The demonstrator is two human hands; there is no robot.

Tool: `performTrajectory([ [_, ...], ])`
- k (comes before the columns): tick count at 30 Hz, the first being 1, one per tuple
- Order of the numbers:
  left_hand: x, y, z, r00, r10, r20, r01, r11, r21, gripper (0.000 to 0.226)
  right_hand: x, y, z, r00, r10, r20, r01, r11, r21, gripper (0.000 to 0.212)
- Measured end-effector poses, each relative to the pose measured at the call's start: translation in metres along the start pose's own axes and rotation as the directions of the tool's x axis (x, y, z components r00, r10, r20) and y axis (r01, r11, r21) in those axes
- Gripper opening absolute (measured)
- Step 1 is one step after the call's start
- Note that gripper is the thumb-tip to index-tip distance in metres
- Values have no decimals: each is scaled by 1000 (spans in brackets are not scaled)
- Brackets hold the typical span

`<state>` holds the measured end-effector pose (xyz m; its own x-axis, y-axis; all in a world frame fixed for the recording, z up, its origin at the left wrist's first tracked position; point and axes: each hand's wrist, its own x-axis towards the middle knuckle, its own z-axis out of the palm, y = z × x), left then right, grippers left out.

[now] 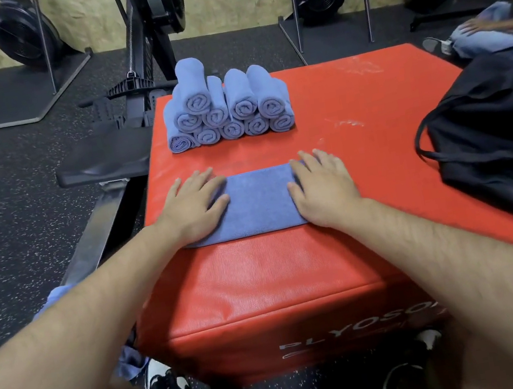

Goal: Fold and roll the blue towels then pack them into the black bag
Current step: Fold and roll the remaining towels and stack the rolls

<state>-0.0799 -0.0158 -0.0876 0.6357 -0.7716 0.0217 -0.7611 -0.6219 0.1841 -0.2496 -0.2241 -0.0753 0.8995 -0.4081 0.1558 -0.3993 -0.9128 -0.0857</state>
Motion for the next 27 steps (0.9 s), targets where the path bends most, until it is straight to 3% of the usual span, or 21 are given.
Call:
performTrajectory([
  [2,8,12,-7,988,145,-50,-147,988,-46,39,-1,-24,-7,992,-90,-88,97,993,73,33],
  [4,13,27,-13,967,251,-30,-253,967,-40,38,-5,-48,-10,992,-126,-15,127,972,198,24],
  [6,16,33,-10,956,292,22,-292,956,-15,50,-9,-63,-7,988,-119,96,98,974,206,27],
  [10,16,28,-9,964,265,-4,-265,964,36,33,-13,-74,-2,995,-52,83,48,998,49,43],
  [13,8,25,-11,973,225,-43,-219,970,107,32,-12,-74,2,997,-62,43,62,998,-3,51],
  [15,2,27,-15,979,194,-68,-183,973,141,34,-9,-65,2,992,-116,53,115,993,14,49],
  [18,-9,34,-18,984,168,-61,-165,985,58,31,3,-40,-3,977,-192,97,190,981,30,43],
  [23,-31,38,-8,962,254,-97,-247,966,77,37,4,-16,-2,968,-215,127,207,976,73,42],
  [27,-40,34,-8,958,270,-99,-266,962,58,44,-8,-16,-4,939,-344,26,340,935,96,30],
])
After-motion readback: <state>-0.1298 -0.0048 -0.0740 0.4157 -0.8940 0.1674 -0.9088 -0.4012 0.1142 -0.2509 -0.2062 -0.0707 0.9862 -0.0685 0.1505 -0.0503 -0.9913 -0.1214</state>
